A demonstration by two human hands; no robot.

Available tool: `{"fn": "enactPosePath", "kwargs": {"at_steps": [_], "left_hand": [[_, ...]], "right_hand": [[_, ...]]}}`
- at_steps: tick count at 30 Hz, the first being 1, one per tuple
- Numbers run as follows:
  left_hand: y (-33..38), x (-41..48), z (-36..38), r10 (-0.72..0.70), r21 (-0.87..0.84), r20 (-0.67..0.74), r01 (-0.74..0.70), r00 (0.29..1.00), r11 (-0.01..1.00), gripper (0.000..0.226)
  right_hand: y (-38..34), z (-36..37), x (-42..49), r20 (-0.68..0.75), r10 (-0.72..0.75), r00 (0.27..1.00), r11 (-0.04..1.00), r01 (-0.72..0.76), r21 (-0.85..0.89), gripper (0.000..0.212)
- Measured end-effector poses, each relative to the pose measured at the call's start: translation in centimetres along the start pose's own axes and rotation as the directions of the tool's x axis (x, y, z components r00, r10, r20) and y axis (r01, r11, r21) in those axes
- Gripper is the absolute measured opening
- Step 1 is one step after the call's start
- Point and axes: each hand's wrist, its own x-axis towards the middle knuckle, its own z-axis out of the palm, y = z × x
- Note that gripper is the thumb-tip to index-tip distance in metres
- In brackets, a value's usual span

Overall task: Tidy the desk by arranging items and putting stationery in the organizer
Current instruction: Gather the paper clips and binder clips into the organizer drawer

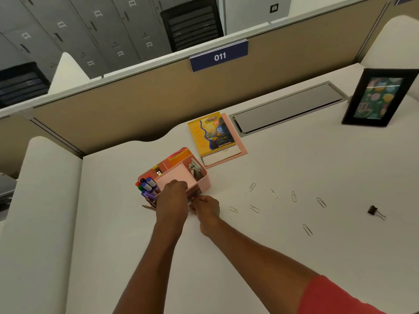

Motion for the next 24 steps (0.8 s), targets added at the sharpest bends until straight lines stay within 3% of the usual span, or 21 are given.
{"fn": "enactPosePath", "kwargs": {"at_steps": [3, 5, 8, 10, 14, 18, 24], "left_hand": [[1.3, 1.3, -1.5, -0.221, 0.041, 0.183, 0.217, 0.958, 0.975, 0.022], [1.4, 2.2, -2.0, -0.27, 0.016, 0.25, 0.275, 0.93, 0.961, 0.03], [1.8, 3.2, -1.5, -0.28, 0.113, 0.289, 0.258, 0.915, 0.96, 0.04], [1.4, 3.0, -1.3, -0.188, 0.183, 0.265, 0.142, 0.946, 0.973, 0.039], [1.0, 3.5, -1.3, -0.155, 0.068, 0.228, 0.143, 0.961, 0.987, 0.028], [1.3, 4.0, -1.4, -0.126, 0.002, 0.252, 0.13, 0.959, 0.992, 0.032], [1.7, 4.5, -1.8, -0.119, 0.086, 0.252, 0.101, 0.96, 0.991, 0.043]], "right_hand": [[0.0, 0.6, 0.0, -0.006, -0.01, 1.0, 0.998, 0.009, -0.066, 0.017], [0.3, 1.0, 0.1, 0.0, -0.002, 1.0, 0.995, 0.002, -0.097, 0.017], [0.8, 1.5, 0.2, -0.018, -0.013, 1.0, 0.994, 0.011, -0.108, 0.018], [0.8, 1.6, 0.4, -0.033, -0.015, 0.999, 0.993, 0.011, -0.119, 0.017], [0.8, 2.2, 0.6, -0.08, -0.022, 0.997, 0.99, 0.011, -0.139, 0.016], [0.6, 2.6, 1.3, -0.12, -0.053, 0.991, 0.991, 0.037, -0.132, 0.016], [0.1, 2.3, 2.0, -0.144, -0.033, 0.989, 0.996, 0.021, -0.089, 0.018]]}}
